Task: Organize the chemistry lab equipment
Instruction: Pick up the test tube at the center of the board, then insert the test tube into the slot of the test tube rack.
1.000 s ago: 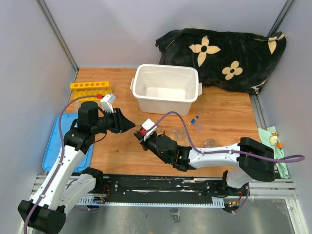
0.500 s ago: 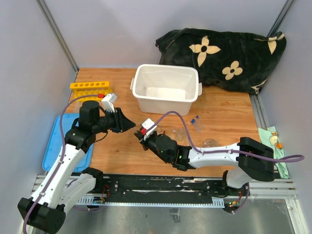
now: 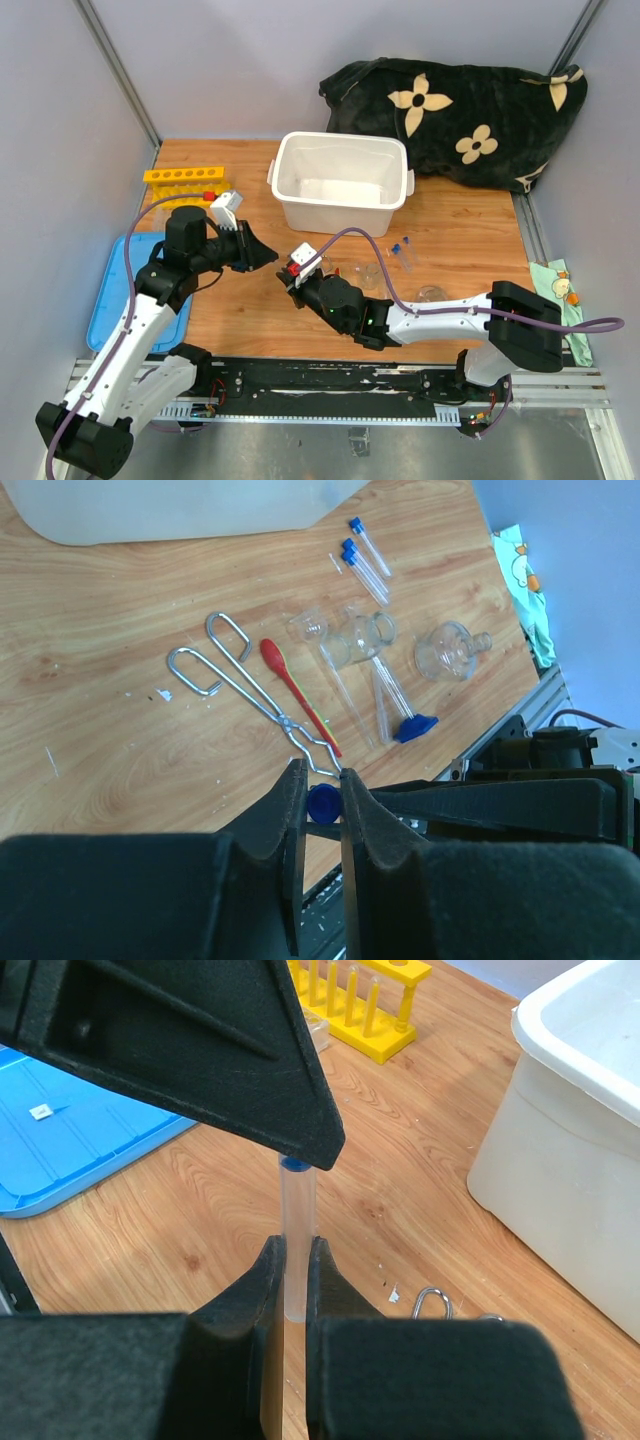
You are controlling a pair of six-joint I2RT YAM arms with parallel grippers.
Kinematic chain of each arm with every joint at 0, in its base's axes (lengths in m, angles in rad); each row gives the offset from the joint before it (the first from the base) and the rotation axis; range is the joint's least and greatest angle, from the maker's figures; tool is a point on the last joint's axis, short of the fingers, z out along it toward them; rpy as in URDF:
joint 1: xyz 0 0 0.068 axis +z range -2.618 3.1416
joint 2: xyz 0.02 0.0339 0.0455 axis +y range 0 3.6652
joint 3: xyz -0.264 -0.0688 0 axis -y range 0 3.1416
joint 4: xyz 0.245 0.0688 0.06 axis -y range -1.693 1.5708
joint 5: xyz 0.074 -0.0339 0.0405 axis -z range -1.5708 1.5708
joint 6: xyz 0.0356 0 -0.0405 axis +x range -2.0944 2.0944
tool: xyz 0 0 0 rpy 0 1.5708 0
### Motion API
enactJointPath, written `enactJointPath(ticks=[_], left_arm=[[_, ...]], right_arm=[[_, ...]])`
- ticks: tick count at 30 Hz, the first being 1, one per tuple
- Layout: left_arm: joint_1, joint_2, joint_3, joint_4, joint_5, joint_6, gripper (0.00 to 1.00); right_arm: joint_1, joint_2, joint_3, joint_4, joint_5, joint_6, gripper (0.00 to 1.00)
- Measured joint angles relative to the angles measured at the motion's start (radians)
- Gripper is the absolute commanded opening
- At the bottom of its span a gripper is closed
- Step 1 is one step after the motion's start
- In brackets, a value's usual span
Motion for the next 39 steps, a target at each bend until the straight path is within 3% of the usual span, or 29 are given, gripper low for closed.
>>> enactJointPath(ticks=[3,8,11,22,30,39], left_arm=[[-0.001,0.004,0.0,0.0,-0.005,0.001,0.0],[-0.002,0.015,0.0,0.003,-0.019,0.005,0.0],[-0.002,0.027,0.0,0.003,-0.07,0.017,0.0],[-0.002,0.124,0.017,-0.004,-0.262,0.078,0.0],[0.019,0.193,0.097,0.01,-0.472,0.124,0.0],[0.268,0.3,0.137,0.111,-0.51,0.125,0.0]], right_arm=[[0.0,0.0,0.0,-0.003,0.002,0.0,0.07],[0.0,-0.003,0.0,-0.018,0.005,0.006,0.31],[0.0,-0.019,0.0,-0.042,0.004,0.01,0.38],[0.0,-0.175,-0.007,-0.169,-0.038,0.03,0.39],[0.001,-0.325,-0.123,-0.27,0.019,0.042,0.39],[0.001,-0.525,-0.22,-0.387,0.134,0.048,0.39]])
